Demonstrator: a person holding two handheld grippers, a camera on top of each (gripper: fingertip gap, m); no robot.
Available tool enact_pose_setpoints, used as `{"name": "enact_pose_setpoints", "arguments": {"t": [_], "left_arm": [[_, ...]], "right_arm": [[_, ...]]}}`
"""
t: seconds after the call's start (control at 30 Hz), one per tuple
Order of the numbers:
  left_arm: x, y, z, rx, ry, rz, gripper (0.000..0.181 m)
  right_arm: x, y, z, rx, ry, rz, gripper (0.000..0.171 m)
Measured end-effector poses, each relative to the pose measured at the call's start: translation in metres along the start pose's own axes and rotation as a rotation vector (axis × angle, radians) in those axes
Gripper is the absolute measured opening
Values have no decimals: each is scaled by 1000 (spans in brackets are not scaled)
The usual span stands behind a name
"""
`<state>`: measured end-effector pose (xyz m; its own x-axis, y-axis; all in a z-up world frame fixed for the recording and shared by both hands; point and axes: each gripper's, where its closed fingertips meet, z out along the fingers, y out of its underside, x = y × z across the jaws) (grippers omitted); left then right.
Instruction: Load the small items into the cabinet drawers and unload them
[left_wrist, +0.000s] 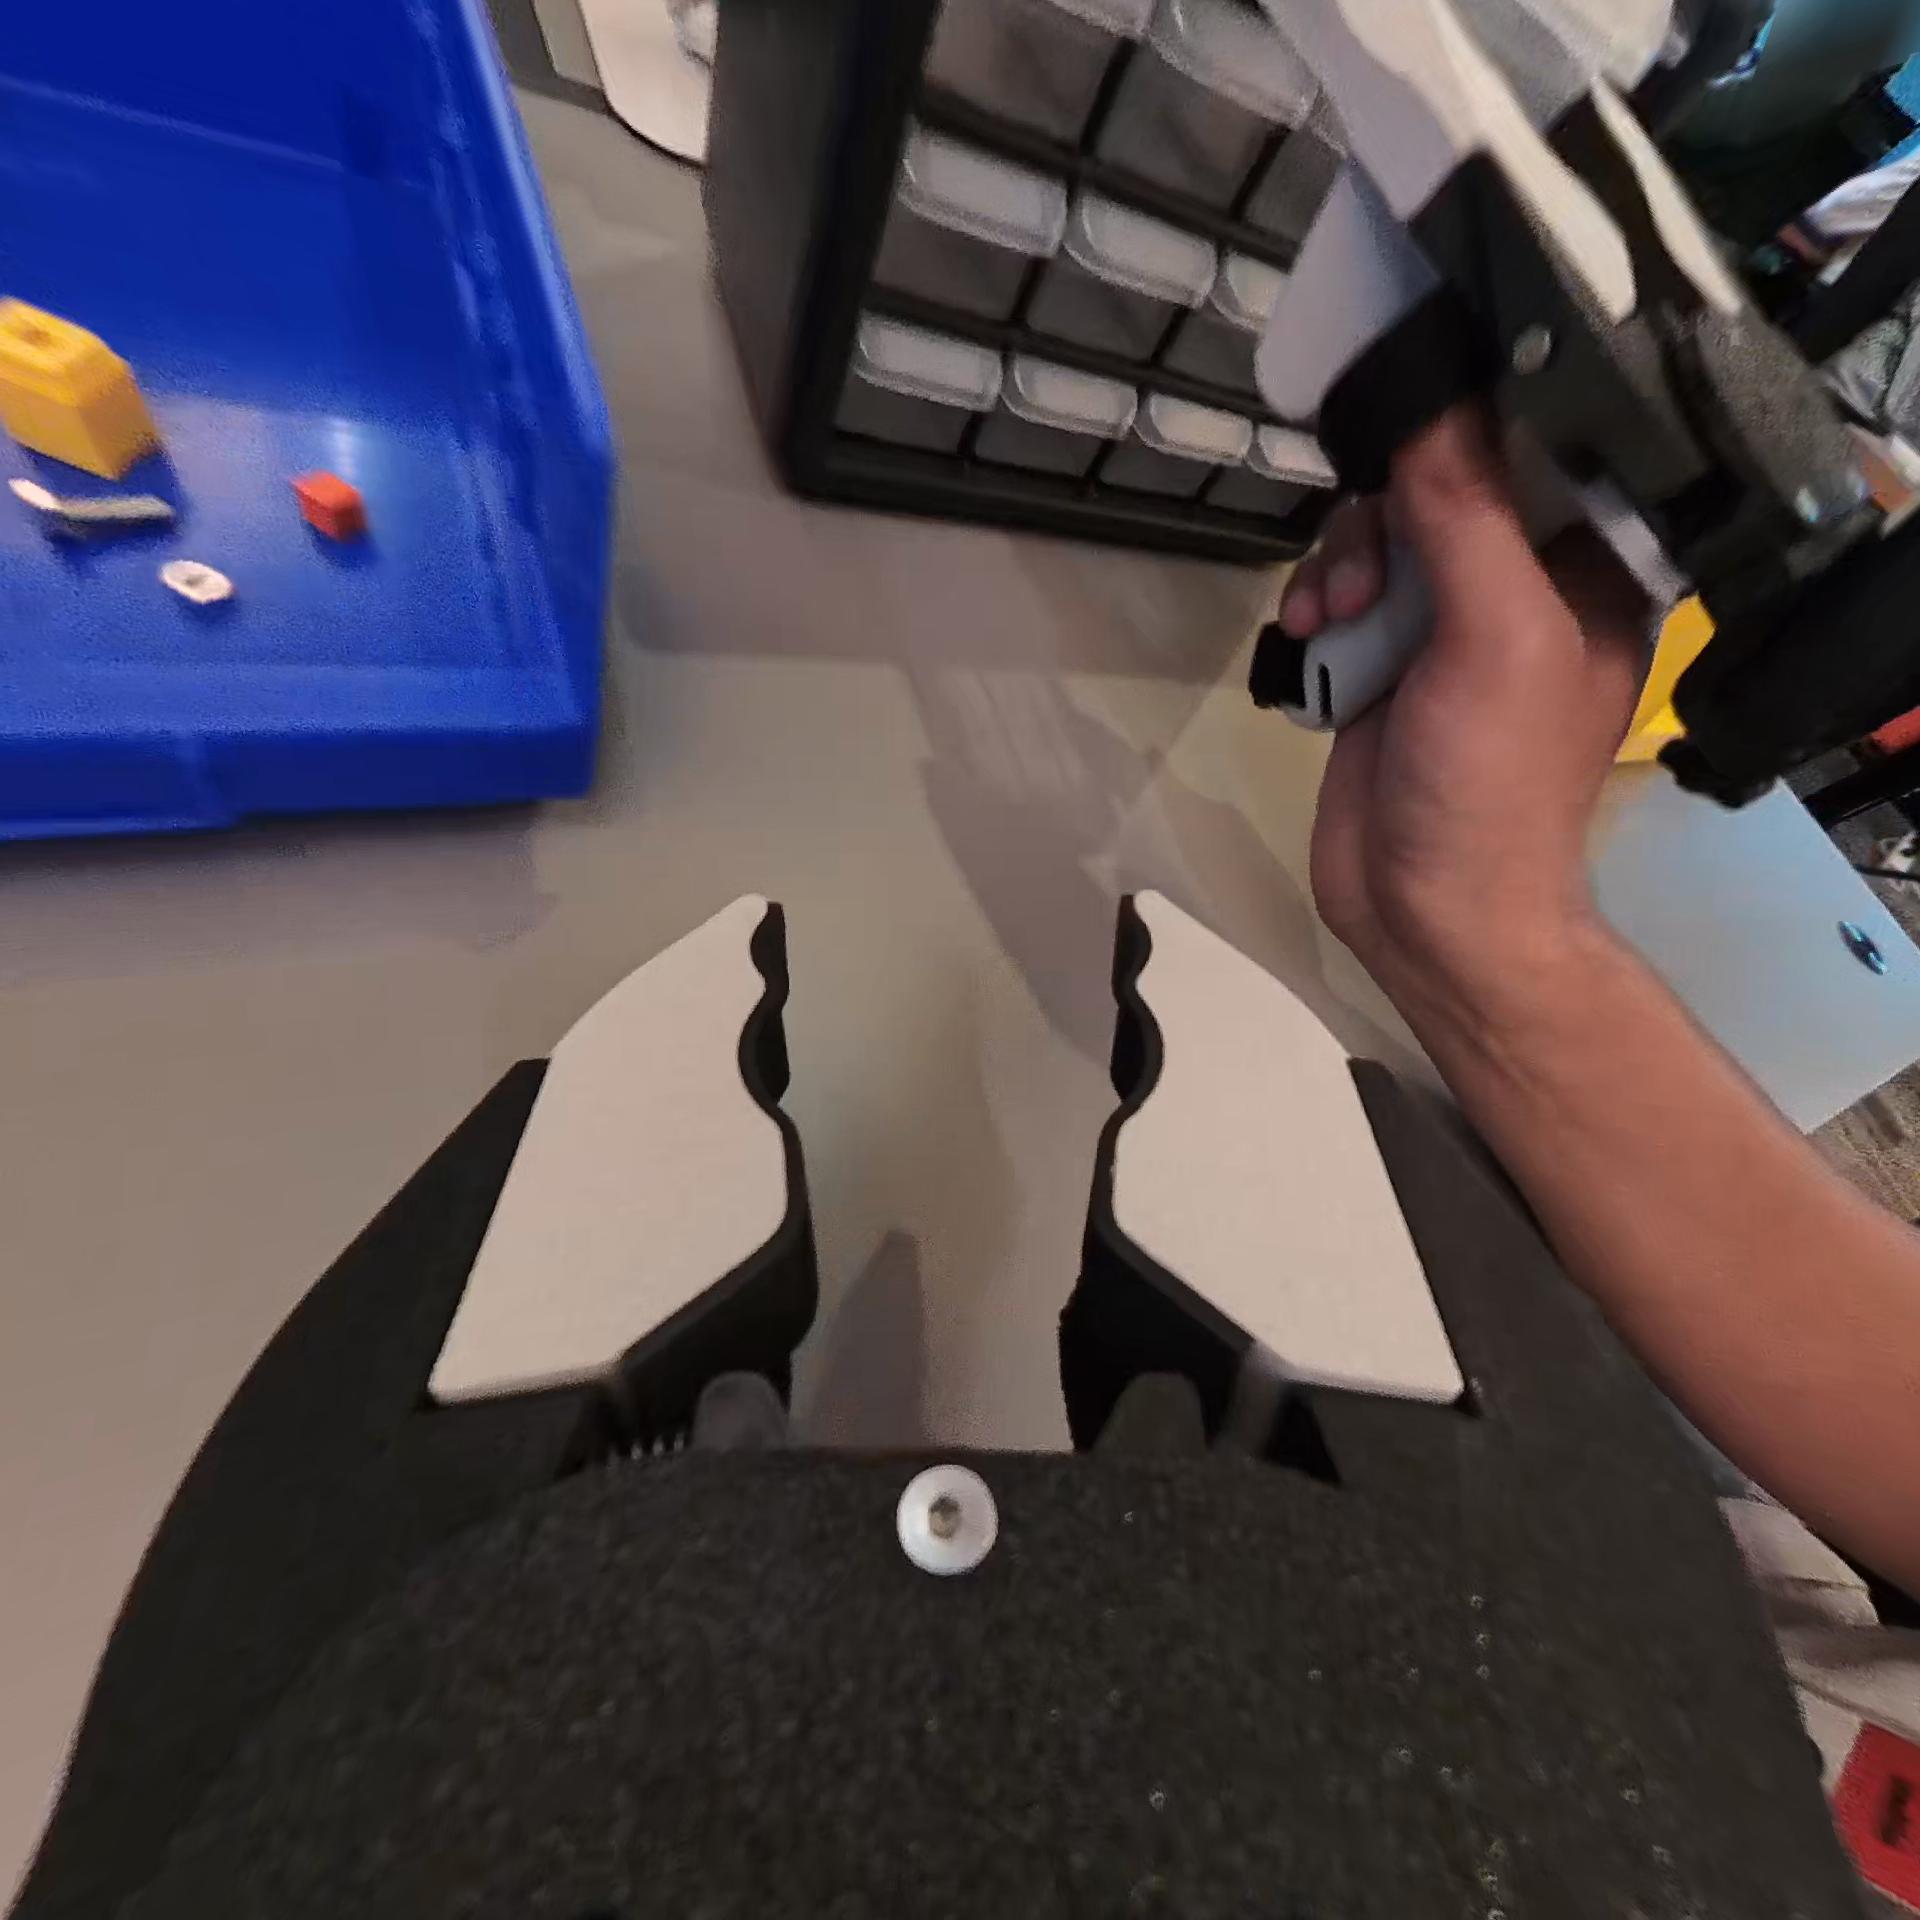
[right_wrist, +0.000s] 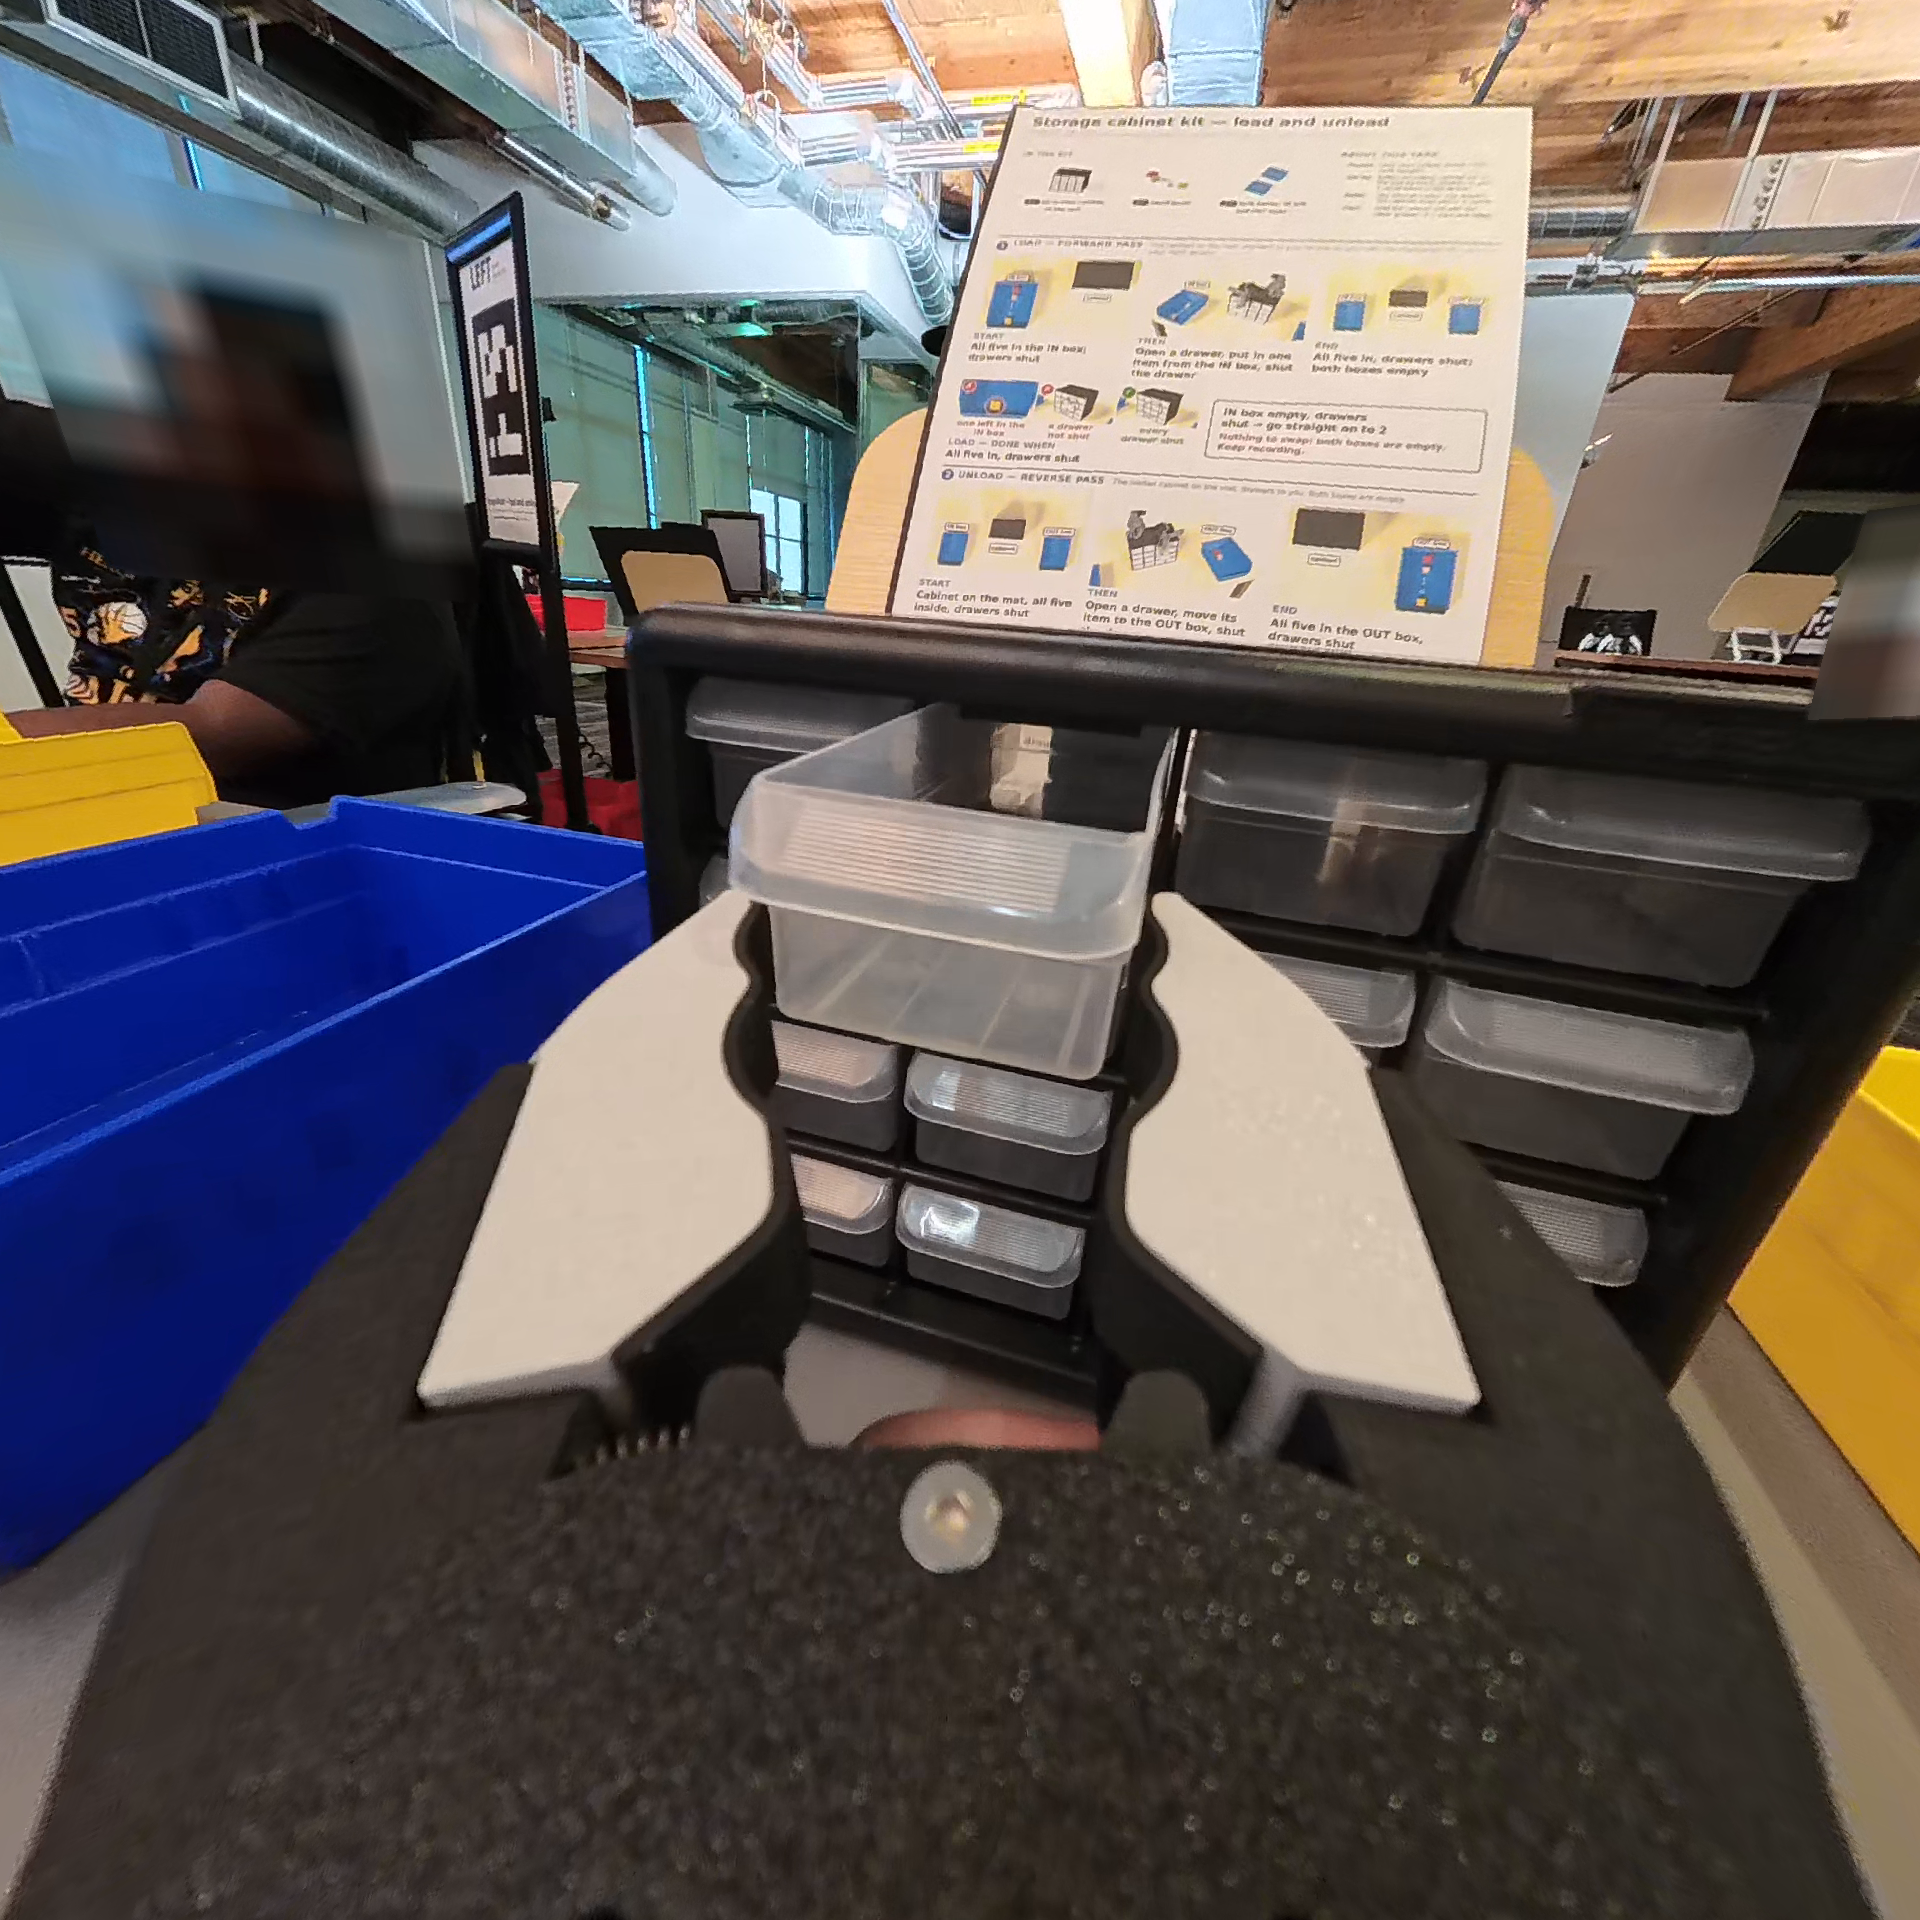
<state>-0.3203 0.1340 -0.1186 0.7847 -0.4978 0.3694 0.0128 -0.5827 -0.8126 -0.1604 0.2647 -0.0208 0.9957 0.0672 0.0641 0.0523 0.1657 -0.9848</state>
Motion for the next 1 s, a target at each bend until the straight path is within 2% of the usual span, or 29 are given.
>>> {"name": "enact_pose_setpoints", "arguments": {"t": [0.2,0.37,0.53,0.63,0.8,1.0], "left_arm": [[-55,-64,-26,-116,-82,87,60],[-122,-102,-16,-280,-246,89,63],[-187,-104,19,-484,-402,-16,63],[-211,-96,40,-585,-436,-59,62],[-218,-93,72,-656,-384,-109,62],[-216,-78,97,-761,-352,-24,58]], "right_arm": [[0,0,0,-3,-4,7,65],[1,-1,0,-1,-5,7,65],[1,-1,1,-3,-9,10,65],[1,-1,1,-6,-11,15,65],[1,-1,1,-8,-12,17,65],[2,-1,2,-11,-16,22,65]]}}
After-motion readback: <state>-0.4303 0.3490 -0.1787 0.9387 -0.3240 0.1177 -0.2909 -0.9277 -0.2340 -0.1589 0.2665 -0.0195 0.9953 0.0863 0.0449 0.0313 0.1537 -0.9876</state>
